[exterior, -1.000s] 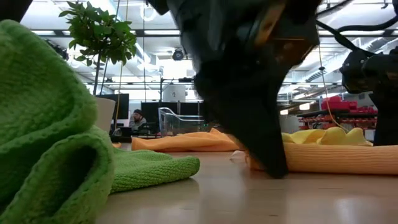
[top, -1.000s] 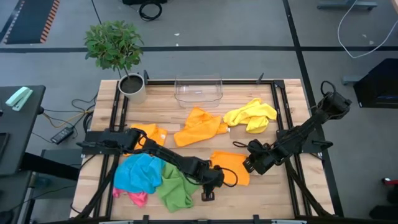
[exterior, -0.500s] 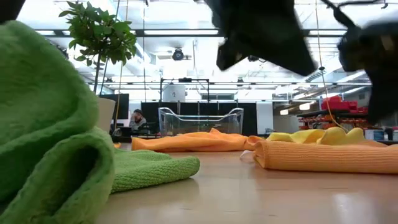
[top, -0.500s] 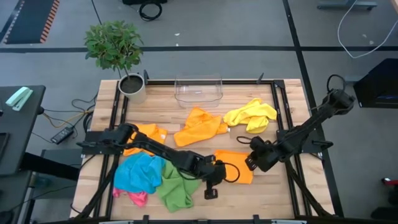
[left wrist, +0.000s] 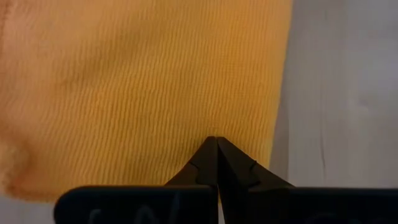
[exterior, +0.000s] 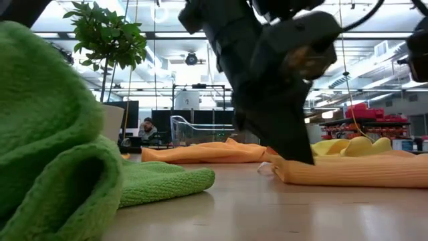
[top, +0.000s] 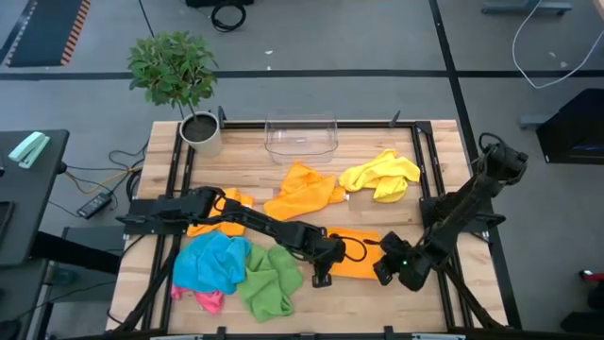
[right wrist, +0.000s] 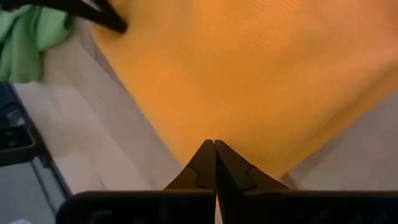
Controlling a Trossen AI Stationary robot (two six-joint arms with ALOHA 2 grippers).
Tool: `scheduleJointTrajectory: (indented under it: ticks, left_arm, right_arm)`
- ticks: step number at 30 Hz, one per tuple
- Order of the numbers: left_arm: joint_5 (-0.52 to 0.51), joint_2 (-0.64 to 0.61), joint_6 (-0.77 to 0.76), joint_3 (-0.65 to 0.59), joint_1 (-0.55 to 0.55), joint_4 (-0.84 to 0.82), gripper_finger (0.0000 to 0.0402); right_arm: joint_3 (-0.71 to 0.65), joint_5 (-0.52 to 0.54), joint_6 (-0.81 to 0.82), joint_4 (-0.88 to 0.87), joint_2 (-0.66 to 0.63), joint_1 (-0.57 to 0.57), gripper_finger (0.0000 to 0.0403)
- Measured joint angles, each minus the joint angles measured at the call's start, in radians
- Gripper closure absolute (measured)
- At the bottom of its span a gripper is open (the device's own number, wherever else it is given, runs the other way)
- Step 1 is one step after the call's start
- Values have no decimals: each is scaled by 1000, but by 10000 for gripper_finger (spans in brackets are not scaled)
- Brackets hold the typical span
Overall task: Fold microfiber towels
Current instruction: Fold the bottom orange towel on the table, then fold the middle orange towel on the table
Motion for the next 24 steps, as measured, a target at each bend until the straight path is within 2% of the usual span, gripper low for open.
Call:
scheduleJointTrajectory:
  ticks: [3,7,10,12,16,19,24]
  left_arm:
    - [30,7,-25,0,-2,9,394]
    - [108,15,-65,-1,-10,73,395]
    - [109,-1,-78,-3,-15,99,397]
    - [76,-38,-68,1,-13,98,394]
    - [-10,-90,-3,7,19,92,395]
    - [-14,-88,33,3,46,62,397]
    - [73,-45,60,4,81,26,395]
  right_arm:
    - [3,-20,33,-13,43,16,400]
    - [3,-97,34,-33,66,18,400]
    - [3,-136,9,-50,51,23,400]
    - [3,-152,-4,-64,26,28,400]
    - [3,-153,-17,-119,-56,28,400]
    - [3,-127,-22,-165,-121,26,400]
    - [5,-83,-54,-164,-152,-2,400]
